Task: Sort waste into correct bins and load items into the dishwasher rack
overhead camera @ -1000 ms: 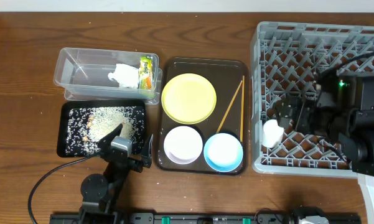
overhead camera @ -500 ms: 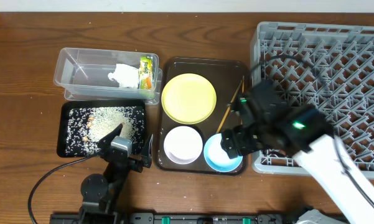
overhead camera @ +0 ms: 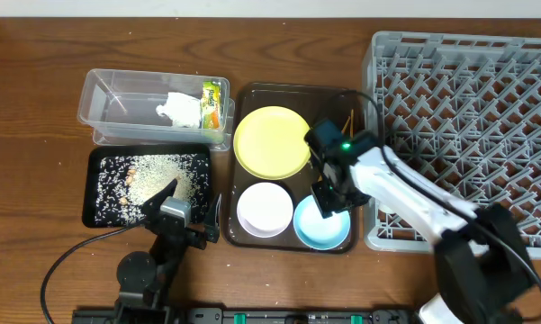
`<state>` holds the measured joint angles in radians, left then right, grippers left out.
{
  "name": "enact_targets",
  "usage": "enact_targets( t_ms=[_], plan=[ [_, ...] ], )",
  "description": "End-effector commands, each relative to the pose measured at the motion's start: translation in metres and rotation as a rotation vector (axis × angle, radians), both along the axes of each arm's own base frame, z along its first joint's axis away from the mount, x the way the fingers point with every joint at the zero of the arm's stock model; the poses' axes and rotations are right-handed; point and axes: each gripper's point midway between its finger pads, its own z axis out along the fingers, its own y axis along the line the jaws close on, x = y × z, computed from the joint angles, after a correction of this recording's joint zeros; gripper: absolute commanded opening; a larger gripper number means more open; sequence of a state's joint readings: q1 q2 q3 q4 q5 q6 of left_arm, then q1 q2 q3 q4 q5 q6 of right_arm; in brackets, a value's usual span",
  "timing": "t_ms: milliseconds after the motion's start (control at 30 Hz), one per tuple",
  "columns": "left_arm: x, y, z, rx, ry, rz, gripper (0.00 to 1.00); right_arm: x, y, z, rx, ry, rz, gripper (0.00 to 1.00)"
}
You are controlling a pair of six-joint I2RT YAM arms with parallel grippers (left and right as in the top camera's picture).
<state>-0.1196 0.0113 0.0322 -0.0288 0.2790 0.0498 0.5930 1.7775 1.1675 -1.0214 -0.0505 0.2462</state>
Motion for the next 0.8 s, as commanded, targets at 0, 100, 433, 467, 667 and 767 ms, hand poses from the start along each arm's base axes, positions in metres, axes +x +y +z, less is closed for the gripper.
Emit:
enact_targets(
  t_ms=[0, 100, 433, 467, 667, 767],
  plan=[
    [0.000, -0.002, -0.015, 0.005, 0.034, -0.012, 0.90, 0.005, -0.019, -0.018, -0.105, 0.007, 0.011, 0.35],
    [0.000, -0.002, -0.015, 0.005, 0.034, -0.012, 0.91, 0.001, -0.022, -0.023, -0.125, 0.033, 0.012, 0.11],
    [0.000, -0.002, -0.015, 0.005, 0.034, -0.012, 0.91, 0.029, -0.041, 0.072, -0.107, -0.248, -0.145, 0.01],
    [0.000, -0.002, -0.015, 0.005, 0.034, -0.012, 0.91, 0.033, -0.042, 0.090, -0.081, -0.303, -0.162, 0.01],
    [0.000, -0.002, -0.015, 0.005, 0.034, -0.012, 0.91, 0.047, -0.075, 0.185, -0.028, -0.656, -0.295, 0.01],
    [0.000, -0.002, -0.015, 0.005, 0.034, -0.012, 0.91, 0.046, -0.137, 0.232, -0.176, -0.892, -0.546, 0.02]
  ],
)
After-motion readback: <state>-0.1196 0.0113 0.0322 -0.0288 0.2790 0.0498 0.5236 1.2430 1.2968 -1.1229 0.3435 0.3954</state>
